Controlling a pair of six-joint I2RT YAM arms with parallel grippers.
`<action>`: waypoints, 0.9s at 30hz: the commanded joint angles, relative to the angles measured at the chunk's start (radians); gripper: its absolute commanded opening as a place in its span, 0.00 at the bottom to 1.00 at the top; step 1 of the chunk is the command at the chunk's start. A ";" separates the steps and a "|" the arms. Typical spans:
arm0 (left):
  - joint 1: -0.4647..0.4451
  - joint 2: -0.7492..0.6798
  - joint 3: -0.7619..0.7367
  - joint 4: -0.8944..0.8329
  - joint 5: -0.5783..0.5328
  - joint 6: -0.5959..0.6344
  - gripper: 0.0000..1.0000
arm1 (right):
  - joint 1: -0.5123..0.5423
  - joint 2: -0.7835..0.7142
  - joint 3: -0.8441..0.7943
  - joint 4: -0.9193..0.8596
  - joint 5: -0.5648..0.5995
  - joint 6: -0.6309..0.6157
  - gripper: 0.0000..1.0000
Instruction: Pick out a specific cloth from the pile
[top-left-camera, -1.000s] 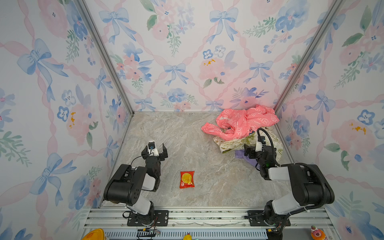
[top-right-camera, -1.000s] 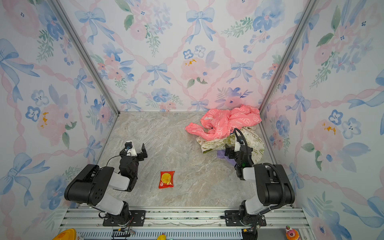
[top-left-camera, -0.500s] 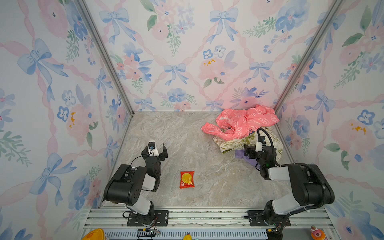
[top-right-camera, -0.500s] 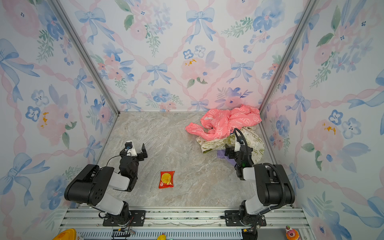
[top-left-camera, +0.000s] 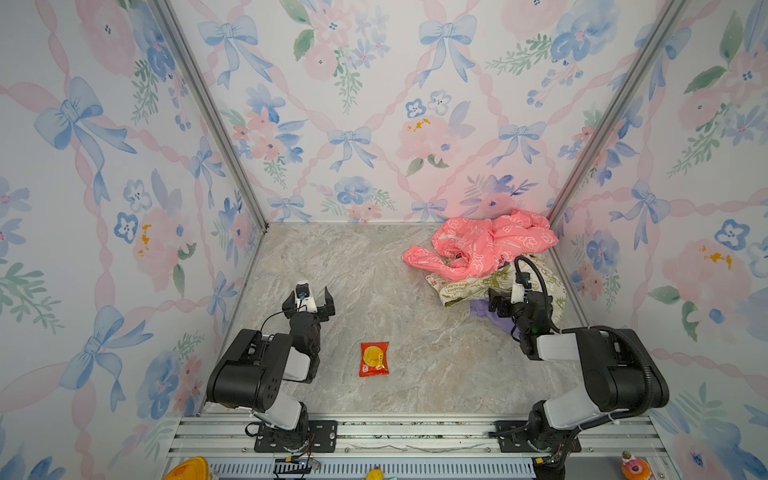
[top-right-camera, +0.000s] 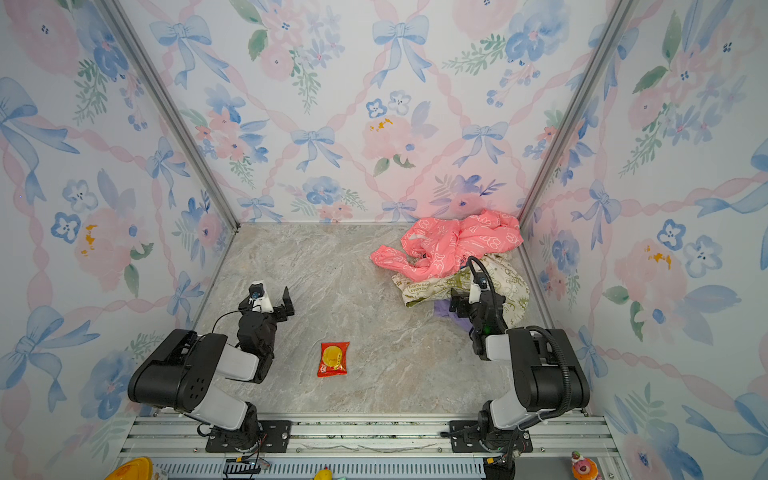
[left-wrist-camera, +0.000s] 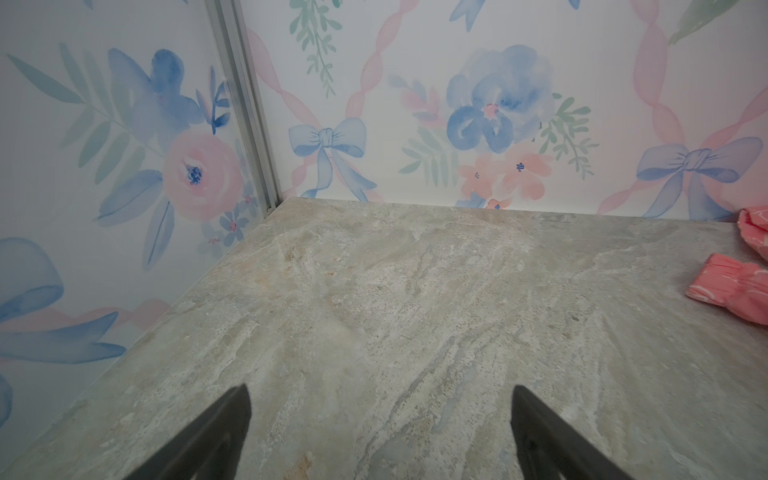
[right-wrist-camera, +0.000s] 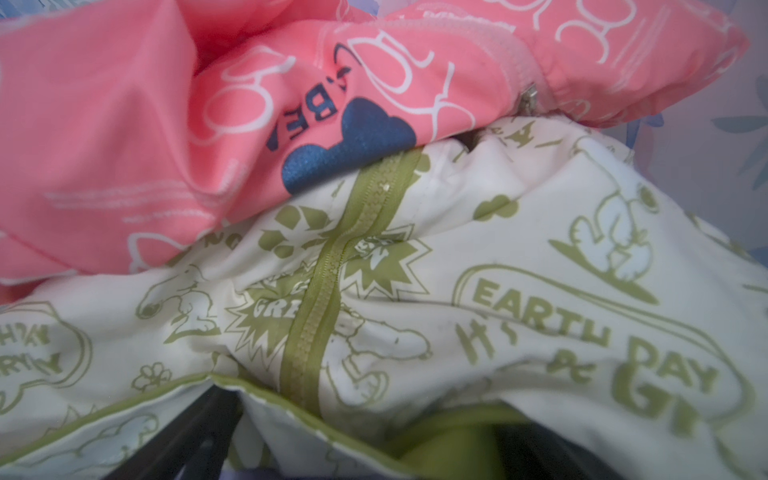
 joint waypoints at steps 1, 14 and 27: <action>0.002 -0.101 -0.037 0.011 -0.009 -0.007 0.98 | -0.011 -0.047 0.022 -0.024 0.063 0.027 0.97; -0.003 -0.714 -0.154 -0.359 -0.048 -0.093 0.98 | -0.014 -0.460 -0.004 -0.348 0.098 0.097 0.97; -0.003 -0.882 -0.182 -0.395 0.180 -0.074 0.98 | -0.004 -0.759 0.008 -0.656 0.093 0.277 0.97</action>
